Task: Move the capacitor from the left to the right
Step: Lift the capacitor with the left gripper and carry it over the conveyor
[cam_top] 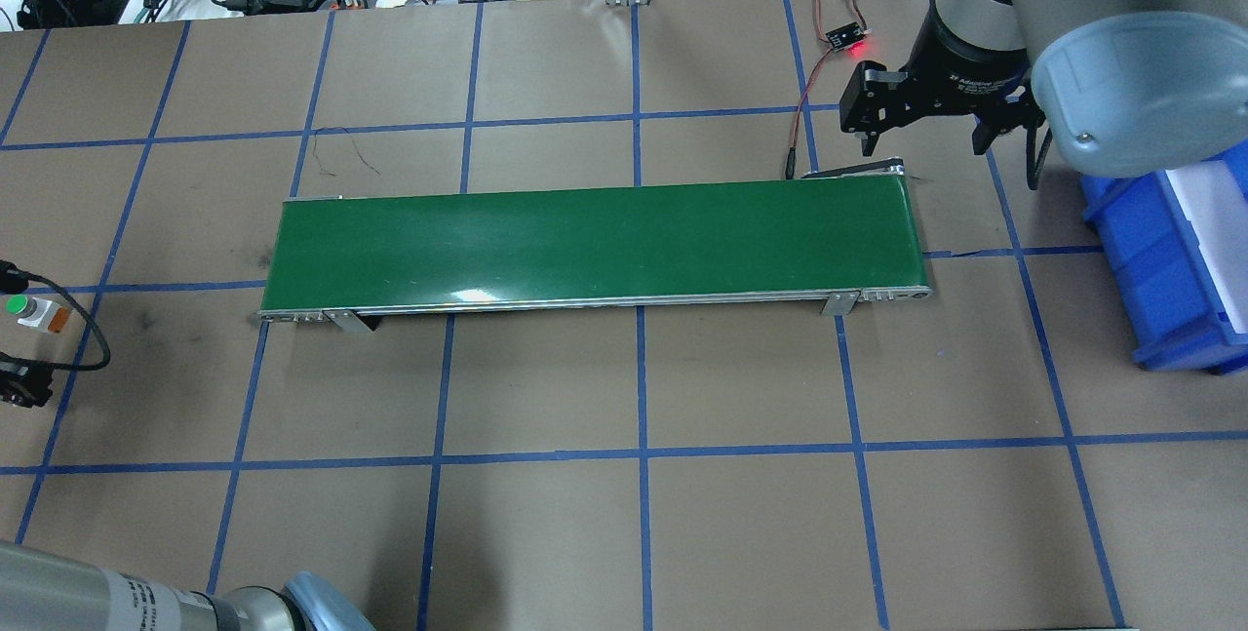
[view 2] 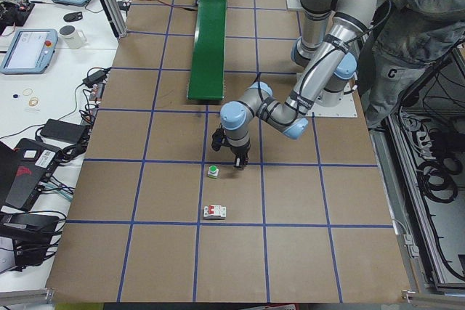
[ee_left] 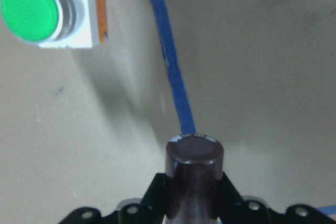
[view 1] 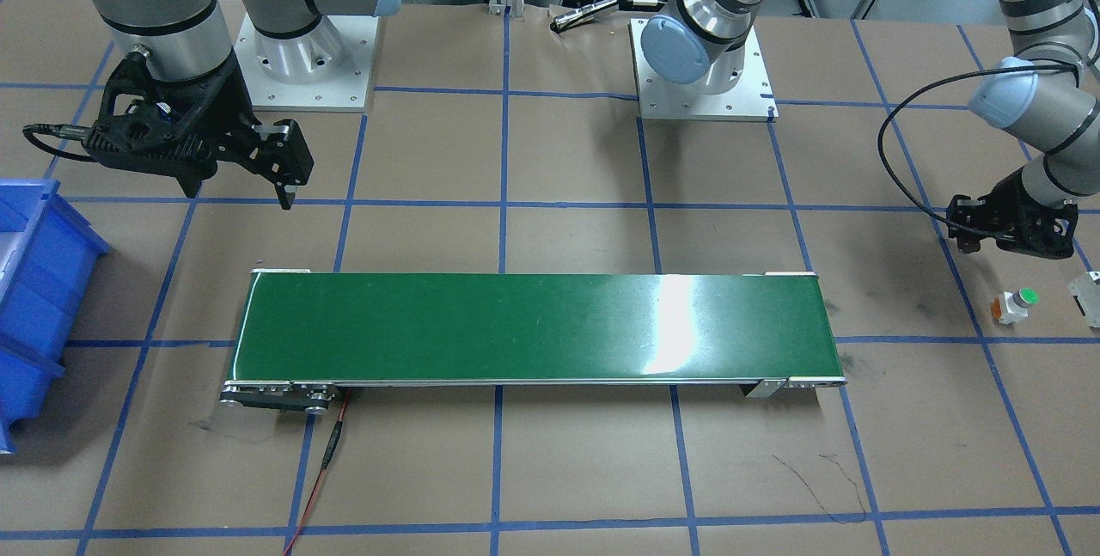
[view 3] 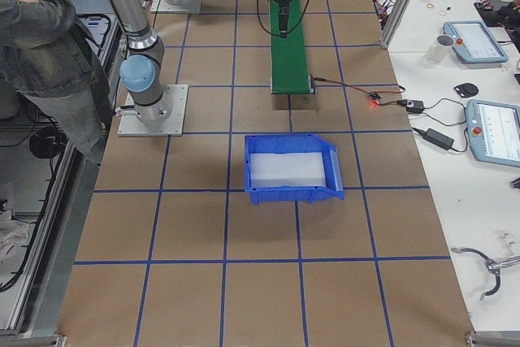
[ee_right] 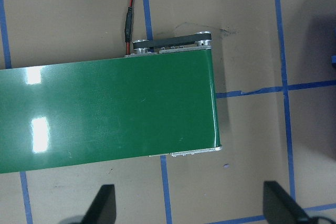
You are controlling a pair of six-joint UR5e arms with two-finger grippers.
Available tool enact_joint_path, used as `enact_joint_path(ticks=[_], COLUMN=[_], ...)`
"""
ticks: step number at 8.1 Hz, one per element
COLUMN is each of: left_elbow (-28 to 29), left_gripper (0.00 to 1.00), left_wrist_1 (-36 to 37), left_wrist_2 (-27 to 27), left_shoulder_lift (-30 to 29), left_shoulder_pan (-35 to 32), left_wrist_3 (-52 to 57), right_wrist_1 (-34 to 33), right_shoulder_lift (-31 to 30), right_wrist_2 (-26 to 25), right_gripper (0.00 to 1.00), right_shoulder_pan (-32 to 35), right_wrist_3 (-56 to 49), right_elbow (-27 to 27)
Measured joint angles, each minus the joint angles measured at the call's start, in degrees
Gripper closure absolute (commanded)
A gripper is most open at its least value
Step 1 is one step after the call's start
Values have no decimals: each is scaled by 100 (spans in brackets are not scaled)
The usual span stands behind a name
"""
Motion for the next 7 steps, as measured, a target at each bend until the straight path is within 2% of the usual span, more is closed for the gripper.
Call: enact_joint_path(ticks=[3,5,6,7], left_elbow=[27,30,32,33], left_gripper=[100,100,96,100], left_wrist_1=[-554,-755,-836,-884], left_wrist_2=[268,3,-139,-217], left_shoulder_lift=[781,952,975,990], left_shoulder_pan=[-1377,-2232,-2499,-2707], left_wrist_3=[-1831,-2363,-2440,-2536], right_wrist_1=[0,0,0,0], right_shoulder_lift=[0,0,0,0], right_wrist_2=[-8,-9,-9,-9], right_gripper=[0,0,0,0], right_shoulder_pan=[0,0,0,0], right_wrist_3=[0,0,0,0], right_elbow=[0,0,0,0])
